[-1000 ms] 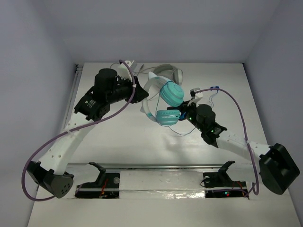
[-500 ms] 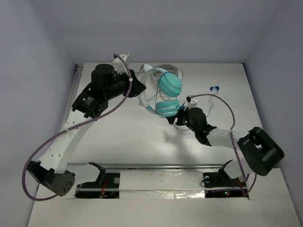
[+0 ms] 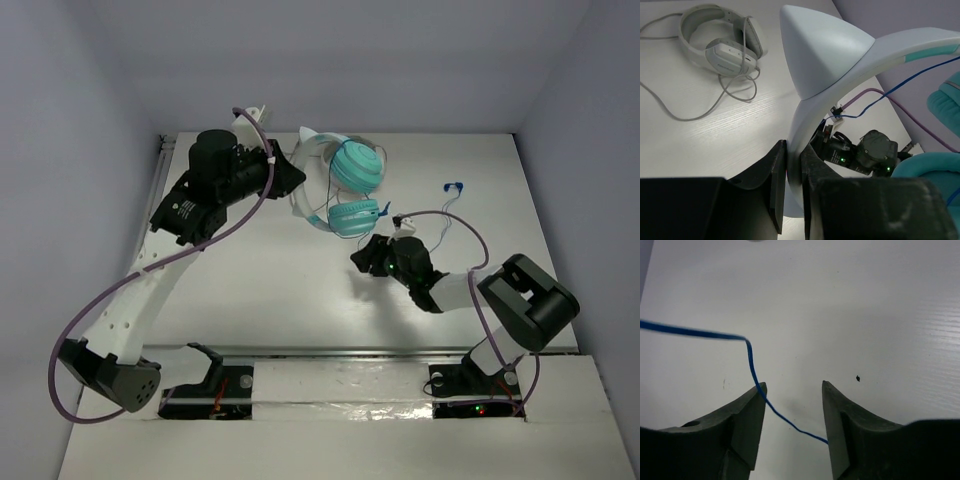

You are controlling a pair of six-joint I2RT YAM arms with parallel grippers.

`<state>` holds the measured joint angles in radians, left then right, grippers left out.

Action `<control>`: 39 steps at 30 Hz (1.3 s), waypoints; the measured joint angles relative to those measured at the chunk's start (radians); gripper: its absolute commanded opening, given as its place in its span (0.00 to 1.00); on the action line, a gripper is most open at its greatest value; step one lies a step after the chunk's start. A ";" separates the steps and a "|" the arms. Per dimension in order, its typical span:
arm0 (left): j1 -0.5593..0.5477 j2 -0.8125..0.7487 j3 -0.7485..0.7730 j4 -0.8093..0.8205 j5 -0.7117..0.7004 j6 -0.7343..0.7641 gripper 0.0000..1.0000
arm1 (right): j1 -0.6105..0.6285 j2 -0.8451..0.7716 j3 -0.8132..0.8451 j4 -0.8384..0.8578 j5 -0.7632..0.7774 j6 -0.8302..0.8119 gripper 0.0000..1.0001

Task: Wrap the headphones

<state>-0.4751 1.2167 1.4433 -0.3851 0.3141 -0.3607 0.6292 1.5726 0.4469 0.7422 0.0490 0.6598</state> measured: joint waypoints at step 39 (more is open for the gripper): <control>0.100 -0.012 -0.503 0.277 -0.618 -0.235 0.00 | 0.708 -0.350 0.384 -1.068 0.307 0.050 0.00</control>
<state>-0.3752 1.2045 0.9401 -0.1078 -0.3042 -0.5953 1.3369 1.2224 0.8310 -0.3256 0.3565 0.7097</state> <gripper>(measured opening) 0.102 0.020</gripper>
